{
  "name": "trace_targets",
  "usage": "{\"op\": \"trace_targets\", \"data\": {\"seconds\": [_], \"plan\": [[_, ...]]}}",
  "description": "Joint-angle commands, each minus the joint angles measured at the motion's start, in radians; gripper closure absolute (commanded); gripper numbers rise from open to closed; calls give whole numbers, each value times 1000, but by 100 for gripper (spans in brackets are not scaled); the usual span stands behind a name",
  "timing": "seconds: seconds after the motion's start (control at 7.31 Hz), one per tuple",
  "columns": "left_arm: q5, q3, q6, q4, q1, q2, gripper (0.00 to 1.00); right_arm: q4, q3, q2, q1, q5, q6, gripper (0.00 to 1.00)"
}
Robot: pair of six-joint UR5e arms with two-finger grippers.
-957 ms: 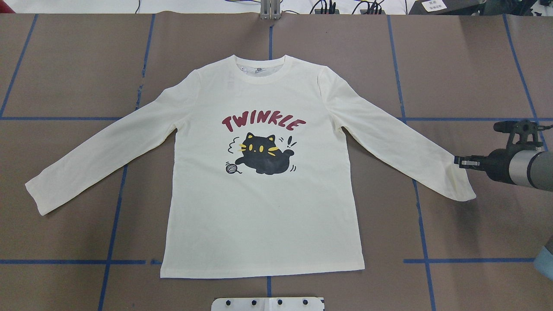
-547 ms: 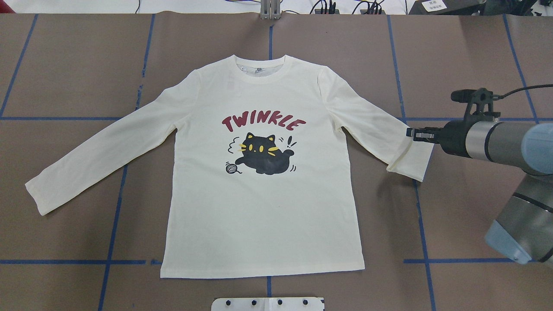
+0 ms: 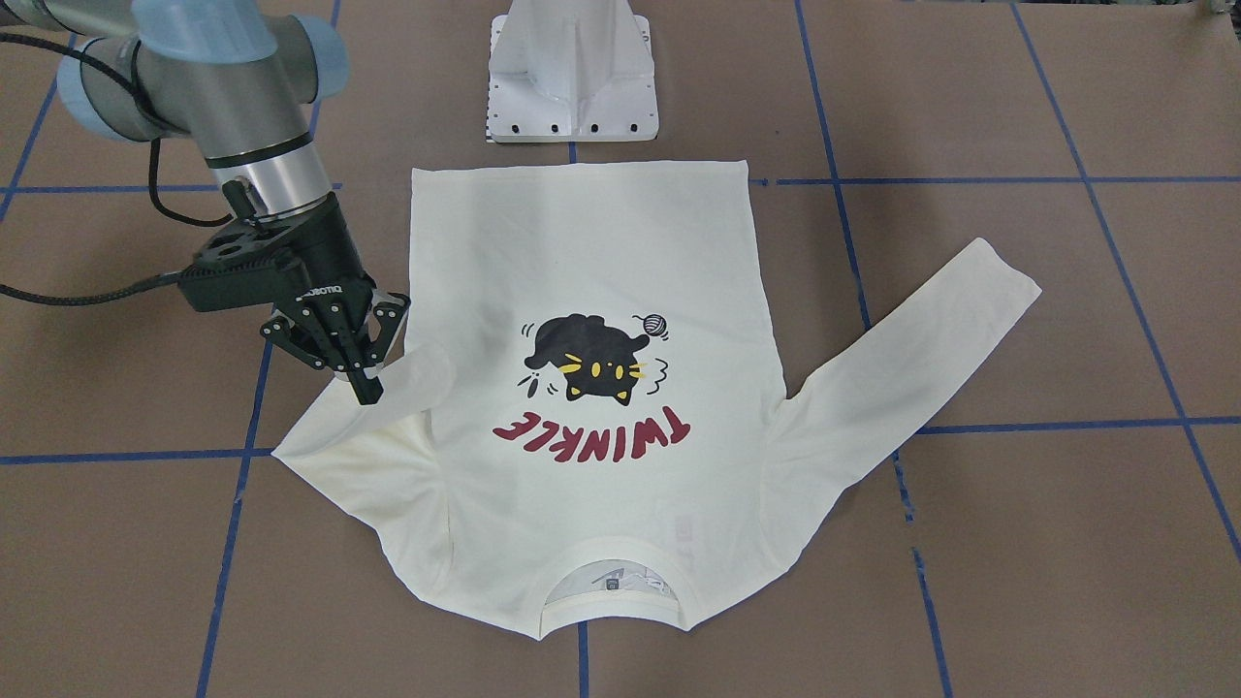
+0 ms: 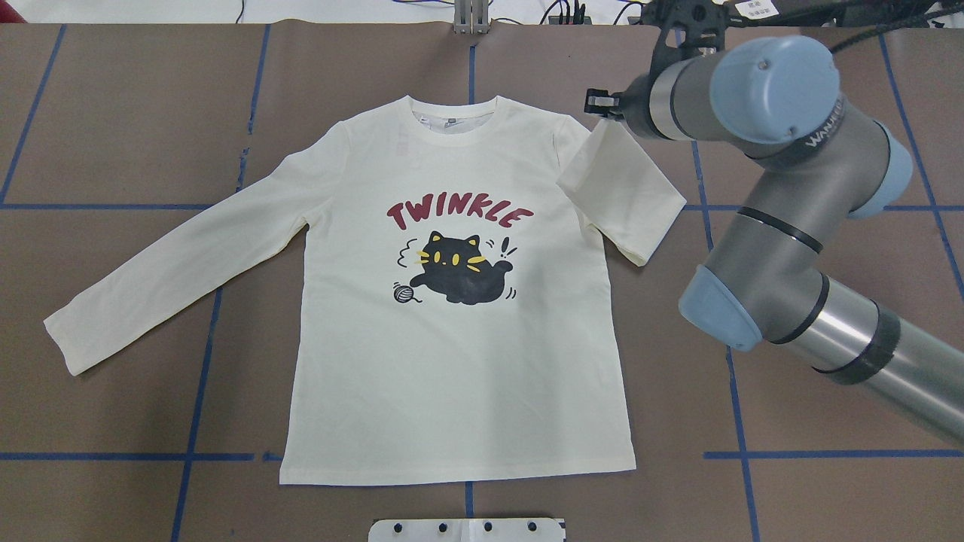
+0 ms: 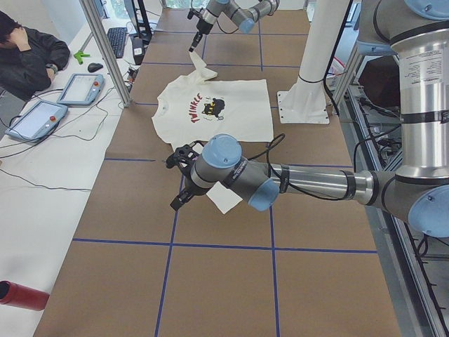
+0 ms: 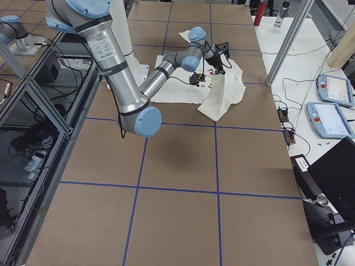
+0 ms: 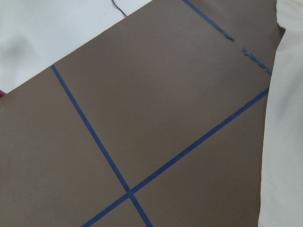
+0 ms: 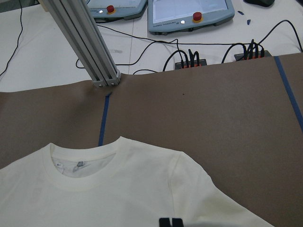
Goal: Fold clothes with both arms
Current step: 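Carry the sleeve across the shirt front toward the opposite shoulder with the right gripper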
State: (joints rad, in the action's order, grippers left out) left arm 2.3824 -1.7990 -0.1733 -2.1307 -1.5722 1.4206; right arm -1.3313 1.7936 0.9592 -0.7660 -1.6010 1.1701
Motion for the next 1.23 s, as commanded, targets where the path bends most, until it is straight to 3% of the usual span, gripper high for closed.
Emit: {"op": "trace_targets", "data": {"seconds": [0.0, 0.14, 0.27, 0.55, 0.82, 1.09], "plan": [[0, 3, 0, 0, 0, 0, 0, -133, -179, -286, 4, 50, 5, 100], [-2, 0, 0, 0, 0, 0, 0, -143, -330, -430, 40, 77, 31, 100], [-2, 3, 0, 0, 0, 0, 0, -143, -436, -512, 113, 176, 46, 100], [-3, 4, 2, 2, -3, 1, 0, -135, -543, -572, 242, 327, 55, 100], [-2, 7, 2, 2, -3, 1, 0, -131, -760, -655, 353, 447, 79, 100], [-2, 7, 2, 0, -6, -2, 0, -132, -776, -747, 356, 450, 83, 100]]}}
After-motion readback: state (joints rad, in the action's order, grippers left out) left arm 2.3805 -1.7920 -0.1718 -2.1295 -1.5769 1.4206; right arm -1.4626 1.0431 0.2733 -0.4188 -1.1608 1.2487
